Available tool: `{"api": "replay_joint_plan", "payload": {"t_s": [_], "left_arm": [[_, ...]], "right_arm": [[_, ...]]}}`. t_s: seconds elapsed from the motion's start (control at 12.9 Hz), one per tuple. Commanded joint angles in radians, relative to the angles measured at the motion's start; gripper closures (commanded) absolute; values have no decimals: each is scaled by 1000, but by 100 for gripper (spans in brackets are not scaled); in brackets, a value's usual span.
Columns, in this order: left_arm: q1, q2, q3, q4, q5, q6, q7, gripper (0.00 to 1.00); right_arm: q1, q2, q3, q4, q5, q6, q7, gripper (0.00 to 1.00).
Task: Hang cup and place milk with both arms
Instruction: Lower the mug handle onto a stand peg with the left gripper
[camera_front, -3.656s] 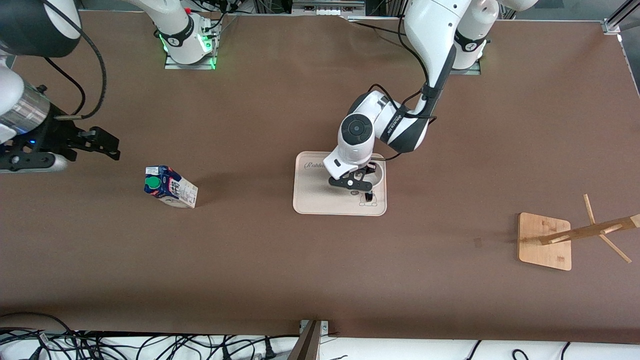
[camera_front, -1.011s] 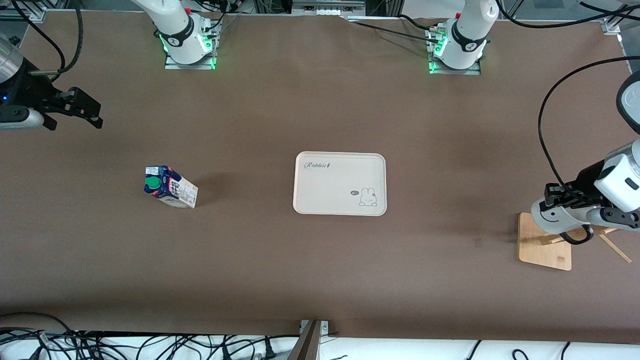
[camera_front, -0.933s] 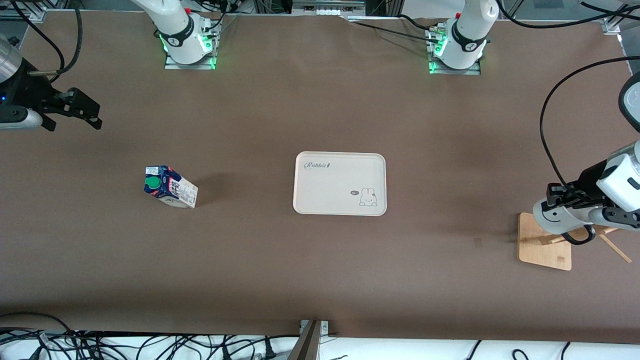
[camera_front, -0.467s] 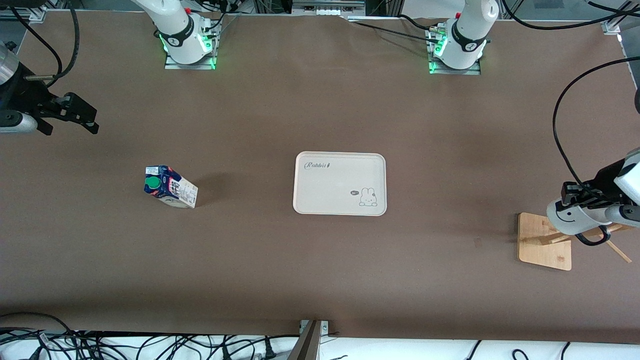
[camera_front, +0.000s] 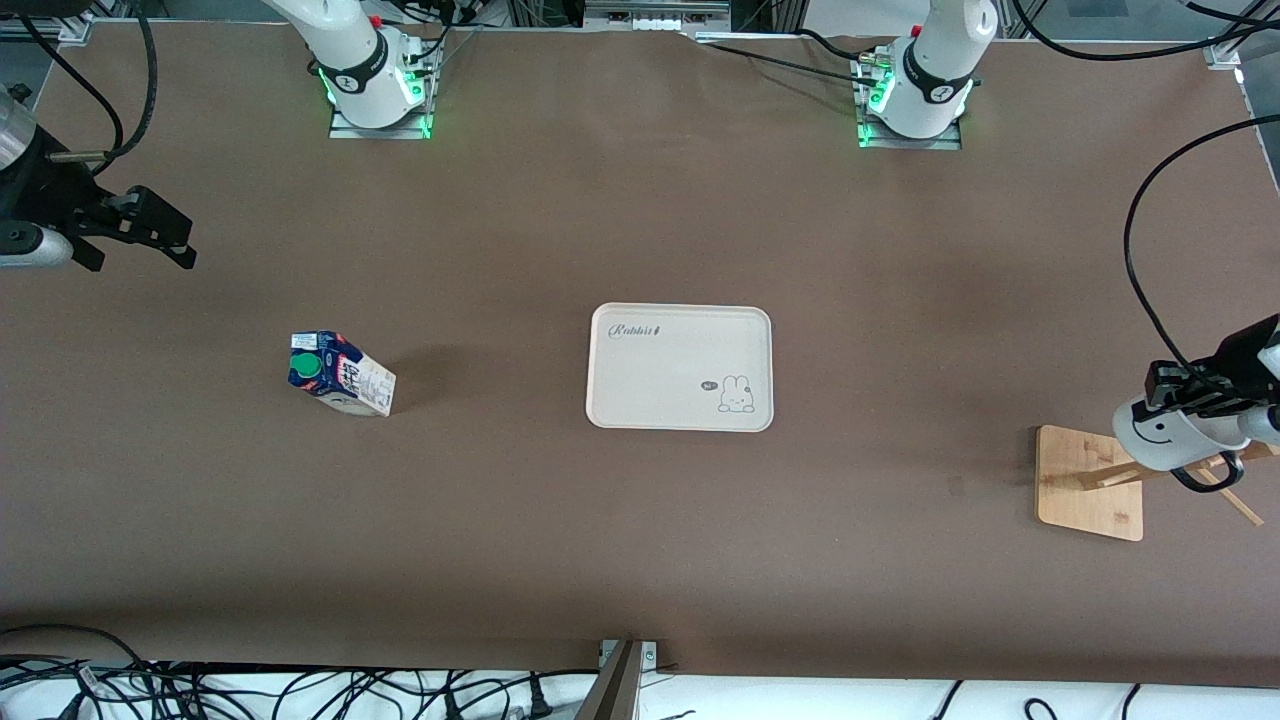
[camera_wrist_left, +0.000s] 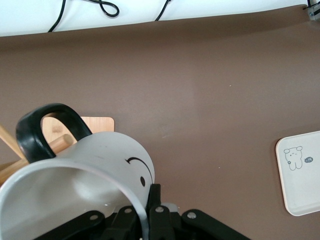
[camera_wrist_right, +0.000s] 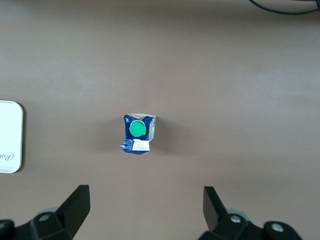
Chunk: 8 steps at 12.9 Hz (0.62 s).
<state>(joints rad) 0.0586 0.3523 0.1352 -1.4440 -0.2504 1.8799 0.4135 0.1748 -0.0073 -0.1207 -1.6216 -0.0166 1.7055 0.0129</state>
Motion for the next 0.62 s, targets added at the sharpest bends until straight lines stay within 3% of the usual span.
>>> {"api": "replay_joint_plan", "payload": {"t_s": [0.0,0.16,0.23,0.31,0.39,0.54], "left_arm": [[26,-9,-8,-4,-27,1,89,100],[29,-7,-8,-10,-27,1,125,100],[32,-6,-8,-10,-26,-2,123,87],[32,-6,-8,-13,-26,-4,123,40],[32,-6,-8,-24,-29,-4,123,0],[32,-12,-6,-21,-29,-40,117,0]], "right_arm": [[-9,-5,6,-3,-16,6,-8,0],[-9,-5,6,-3,-16,6,-8,0],[-9,-5,6,-3,-16,6,-7,0],[-9,-5,6,-3,-16,5,-5,0],[-9,-5,6,-3,-16,5,-5,0],[-9,-5,6,-3,-16,5,-4,0]]}}
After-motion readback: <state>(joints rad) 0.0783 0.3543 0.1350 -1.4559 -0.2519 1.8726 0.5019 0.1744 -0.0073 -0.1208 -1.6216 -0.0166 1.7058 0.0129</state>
